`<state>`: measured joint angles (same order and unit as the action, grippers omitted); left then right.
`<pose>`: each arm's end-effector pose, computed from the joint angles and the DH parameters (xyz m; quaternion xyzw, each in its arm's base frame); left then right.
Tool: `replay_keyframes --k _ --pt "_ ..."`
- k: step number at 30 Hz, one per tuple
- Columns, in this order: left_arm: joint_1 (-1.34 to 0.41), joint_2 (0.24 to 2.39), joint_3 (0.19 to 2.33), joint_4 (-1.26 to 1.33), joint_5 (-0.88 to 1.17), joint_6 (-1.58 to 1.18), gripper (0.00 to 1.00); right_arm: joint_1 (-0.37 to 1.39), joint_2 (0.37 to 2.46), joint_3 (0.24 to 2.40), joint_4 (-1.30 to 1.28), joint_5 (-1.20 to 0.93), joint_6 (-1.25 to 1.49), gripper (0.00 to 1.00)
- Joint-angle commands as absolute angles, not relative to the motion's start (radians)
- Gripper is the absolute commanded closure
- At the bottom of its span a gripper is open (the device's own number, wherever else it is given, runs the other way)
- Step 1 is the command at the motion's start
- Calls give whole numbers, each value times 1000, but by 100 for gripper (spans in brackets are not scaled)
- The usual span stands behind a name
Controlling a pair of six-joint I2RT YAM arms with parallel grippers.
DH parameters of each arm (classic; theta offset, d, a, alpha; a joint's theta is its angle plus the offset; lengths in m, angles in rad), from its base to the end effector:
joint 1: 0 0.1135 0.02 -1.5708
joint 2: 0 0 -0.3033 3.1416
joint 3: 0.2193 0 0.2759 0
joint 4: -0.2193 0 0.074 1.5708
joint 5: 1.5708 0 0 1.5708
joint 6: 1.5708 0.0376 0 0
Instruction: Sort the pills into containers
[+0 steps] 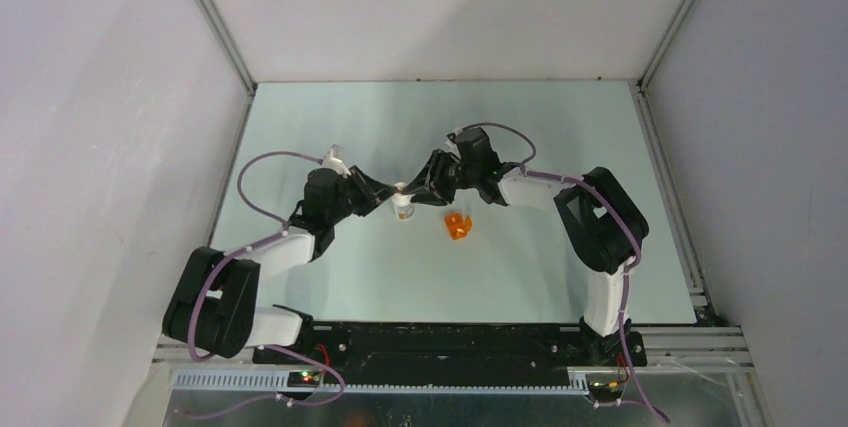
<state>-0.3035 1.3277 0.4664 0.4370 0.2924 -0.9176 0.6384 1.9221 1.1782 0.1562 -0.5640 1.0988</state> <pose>0.2527 -0.0905 0.1974 -0.1759 0.8162 -0.4079 0.3695 0.3504 0.2850 0.2014 0.0653 0.8544 0.5046 0.1055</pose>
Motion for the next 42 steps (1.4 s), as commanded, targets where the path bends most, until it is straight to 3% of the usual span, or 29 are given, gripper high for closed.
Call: replay_keyframes --k 1,13,20,29,32,34,37,42 --pt "-319 1379 419 204 265 -869 100 640 1938 1185 212 -554 1140 59" --pt "-319 1378 393 249 303 -910 100 663 1986 1172 204 -528 1106 70" --pt "-318 1392 387 284 329 -912 100 667 2009 1120 298 -528 1110 99" --pt "-318 1425 385 344 366 -904 100 674 2058 1065 588 -576 1165 100" --pt "-317 1395 415 283 346 -884 99 665 2022 1079 572 -577 1159 100" --pt "-314 1365 458 211 317 -850 91 652 1989 1117 491 -571 1118 94" --pt "-307 1310 539 107 253 -799 72 627 1936 1168 386 -550 1047 63" --pt "-277 1260 629 35 199 -768 52 594 1887 1306 172 -568 941 45"
